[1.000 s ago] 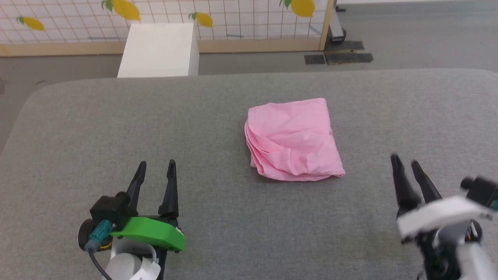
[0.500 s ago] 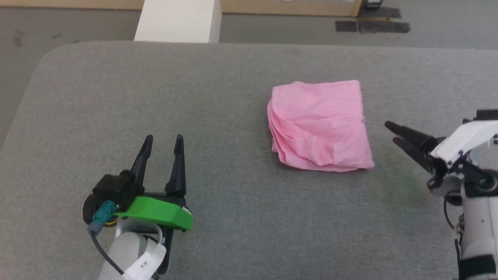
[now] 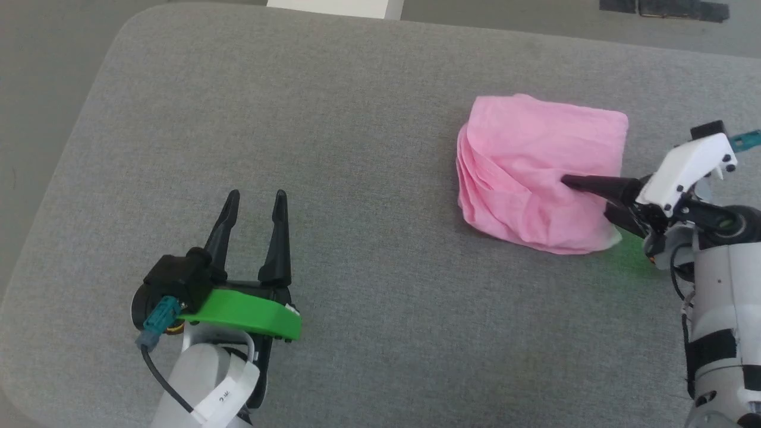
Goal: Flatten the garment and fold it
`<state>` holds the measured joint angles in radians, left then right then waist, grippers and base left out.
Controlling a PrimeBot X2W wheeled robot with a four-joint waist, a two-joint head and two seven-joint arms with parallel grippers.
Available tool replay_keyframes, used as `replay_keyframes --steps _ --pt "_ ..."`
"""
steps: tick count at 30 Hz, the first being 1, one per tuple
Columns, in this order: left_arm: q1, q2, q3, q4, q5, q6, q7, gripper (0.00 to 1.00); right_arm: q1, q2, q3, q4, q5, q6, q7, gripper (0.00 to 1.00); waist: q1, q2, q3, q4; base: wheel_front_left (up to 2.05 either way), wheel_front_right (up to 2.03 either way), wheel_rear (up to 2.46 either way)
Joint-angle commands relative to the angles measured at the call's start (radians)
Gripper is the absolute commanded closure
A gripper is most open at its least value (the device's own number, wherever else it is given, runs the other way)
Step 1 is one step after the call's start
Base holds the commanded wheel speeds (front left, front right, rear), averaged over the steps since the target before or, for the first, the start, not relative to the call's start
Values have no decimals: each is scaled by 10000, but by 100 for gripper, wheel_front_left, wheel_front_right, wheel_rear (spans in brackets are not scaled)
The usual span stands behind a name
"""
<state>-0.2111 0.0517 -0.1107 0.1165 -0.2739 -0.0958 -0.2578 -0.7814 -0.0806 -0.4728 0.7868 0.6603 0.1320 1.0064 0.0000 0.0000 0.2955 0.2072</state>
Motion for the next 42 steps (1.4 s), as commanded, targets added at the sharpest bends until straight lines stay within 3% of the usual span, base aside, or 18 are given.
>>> replay_keyframes --steps 1,3,12,18,25,35,42 --pt "-155 -15 -15 -49 12 42 -40 0 -124 144 -13 -35 -89 -13 117 58 0 0 64 55 0 0 0" --pt "-151 -15 -11 -68 22 62 -40 0 -155 206 62 -231 -208 -13 173 100 0 0 71 28 0 0 0" --pt "-173 -15 118 -99 155 70 -40 0 95 292 960 -1500 -451 -13 518 100 0 0 24 -623 0 0 0" --pt "-143 -15 415 -138 432 -4 -40 0 309 238 2712 -2752 -876 -13 1179 100 0 0 45 -1727 0 0 0" --pt "-246 8 704 -161 886 -166 -40 0 671 -970 5318 -4351 -1574 -13 1450 100 0 0 177 -3412 0 0 0" --pt "-702 421 613 -303 1319 -294 -40 0 376 -2518 6600 -4594 -2860 -13 233 100 0 0 977 -5386 0 0 0" --pt "-1019 980 465 -442 1522 -320 -40 0 -331 -2946 6599 -3611 -4362 -13 -1397 100 0 0 1741 -6243 0 0 0"
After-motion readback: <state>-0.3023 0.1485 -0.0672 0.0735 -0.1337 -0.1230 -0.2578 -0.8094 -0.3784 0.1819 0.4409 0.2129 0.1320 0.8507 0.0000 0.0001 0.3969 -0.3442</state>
